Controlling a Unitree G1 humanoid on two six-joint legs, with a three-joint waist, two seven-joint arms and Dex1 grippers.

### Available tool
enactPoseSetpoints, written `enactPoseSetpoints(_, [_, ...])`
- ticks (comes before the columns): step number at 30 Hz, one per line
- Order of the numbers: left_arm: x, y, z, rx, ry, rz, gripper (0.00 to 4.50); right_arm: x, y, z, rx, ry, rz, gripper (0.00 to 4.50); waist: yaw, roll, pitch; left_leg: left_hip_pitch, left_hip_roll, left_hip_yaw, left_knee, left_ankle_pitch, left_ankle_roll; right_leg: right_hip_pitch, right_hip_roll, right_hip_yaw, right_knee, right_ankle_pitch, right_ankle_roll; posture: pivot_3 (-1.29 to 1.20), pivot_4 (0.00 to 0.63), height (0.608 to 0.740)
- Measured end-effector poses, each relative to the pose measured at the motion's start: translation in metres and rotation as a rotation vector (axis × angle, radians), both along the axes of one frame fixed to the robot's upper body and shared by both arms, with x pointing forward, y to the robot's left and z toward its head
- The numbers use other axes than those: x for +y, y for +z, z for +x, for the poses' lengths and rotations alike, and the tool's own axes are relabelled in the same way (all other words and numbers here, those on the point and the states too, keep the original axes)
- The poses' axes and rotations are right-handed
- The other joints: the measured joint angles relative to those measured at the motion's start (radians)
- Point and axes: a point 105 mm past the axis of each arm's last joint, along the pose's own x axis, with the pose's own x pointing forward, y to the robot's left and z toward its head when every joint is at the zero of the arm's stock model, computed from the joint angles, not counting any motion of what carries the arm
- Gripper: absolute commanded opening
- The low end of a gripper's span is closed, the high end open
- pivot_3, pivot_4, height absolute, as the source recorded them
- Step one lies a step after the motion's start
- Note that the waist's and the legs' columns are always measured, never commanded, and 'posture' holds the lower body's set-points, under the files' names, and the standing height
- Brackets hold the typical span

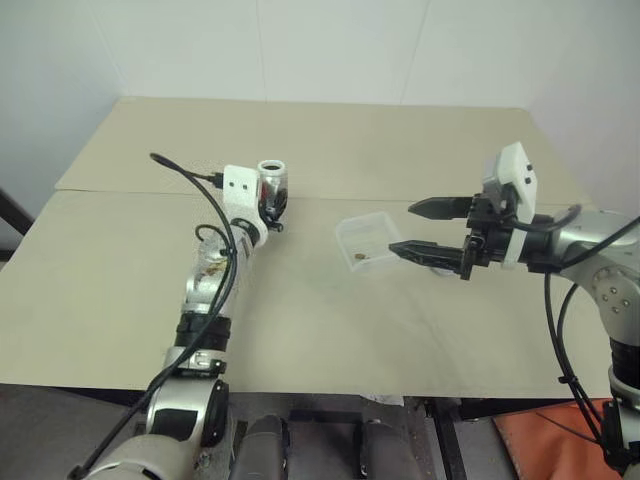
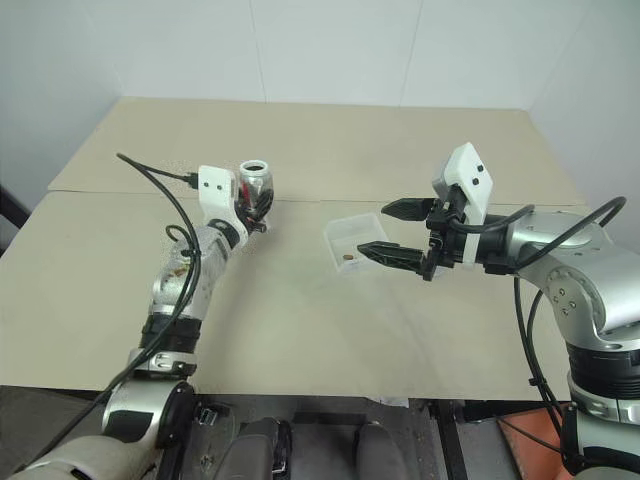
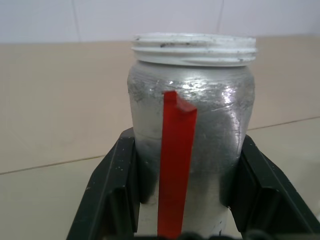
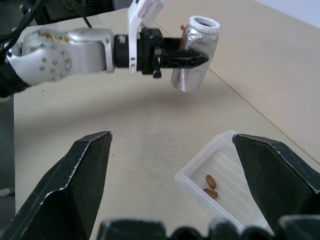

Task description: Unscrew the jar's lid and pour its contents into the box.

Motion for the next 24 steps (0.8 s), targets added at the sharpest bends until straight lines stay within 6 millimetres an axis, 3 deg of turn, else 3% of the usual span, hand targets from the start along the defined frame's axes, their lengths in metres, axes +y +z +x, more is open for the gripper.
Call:
enactPoseSetpoints(3, [-0.013, -0.011, -0.005, -0.052, -0.047, -0.009, 1.92, 0.001, -0.001, 0.0, 0.001, 0.001, -0.002, 4.47, 0.001, 0.0, 0.0, 0.0, 0.0, 0.0, 0.0, 0.0, 0.0, 0.0, 0.0, 0.0, 0.0, 0.0, 0.0, 0.0, 0.15, 0.74])
enactPoseSetpoints(10, [-0.016, -0.035, 0.0, -0.107, -0.028, 0.033, 1.92, 0.003, 0.0, -0.001, -0.005, 0.006, 0.0, 4.47, 0.0, 0.0, 0.0, 0.0, 0.0, 0.0, 0.0, 0.0, 0.0, 0.0, 0.0, 0.0, 0.0, 0.0, 0.0, 0.0, 0.15, 0.74])
enactPoseSetpoints(16, [-0.021, -0.037, 0.004, -0.133, -0.062, 0.08, 1.92, 0.006, 0.001, -0.002, -0.012, 0.013, 0.007, 4.47, 0.002, 0.0, 0.0, 0.0, 0.0, 0.0, 0.0, 0.0, 0.0, 0.001, 0.0, 0.0, 0.0, 0.0, 0.0, 0.0, 0.15, 0.74])
enactPoseSetpoints(17, [-0.021, -0.037, 0.005, -0.131, -0.068, 0.082, 2.65, 0.006, 0.001, -0.002, -0.012, 0.011, 0.009, 4.5, 0.002, 0.0, 0.0, 0.0, 0.0, 0.0, 0.0, 0.0, 0.0, 0.001, 0.0, 0.0, 0.0, 0.0, 0.0, 0.0, 0.15, 0.74])
enactPoseSetpoints(22, [-0.02, -0.042, 0.003, -0.102, -0.095, 0.089, 4.25, 0.007, 0.002, -0.003, -0.018, 0.015, 0.008, 4.5, 0.0, 0.0, 0.0, 0.0, 0.0, 0.0, 0.0, 0.0, 0.0, 0.0, 0.0, 0.0, -0.001, 0.0, 0.0, 0.0, 0.15, 0.74])
enactPoseSetpoints(24, [-0.016, -0.045, -0.001, -0.094, -0.101, 0.096, 4.48, 0.007, 0.002, -0.003, -0.018, 0.017, 0.009, 4.5, -0.002, 0.0, 0.0, 0.0, 0.0, 0.0, 0.0, 0.0, 0.0, 0.0, 0.0, 0.0, 0.0, 0.0, 0.0, 0.0, 0.15, 0.74])
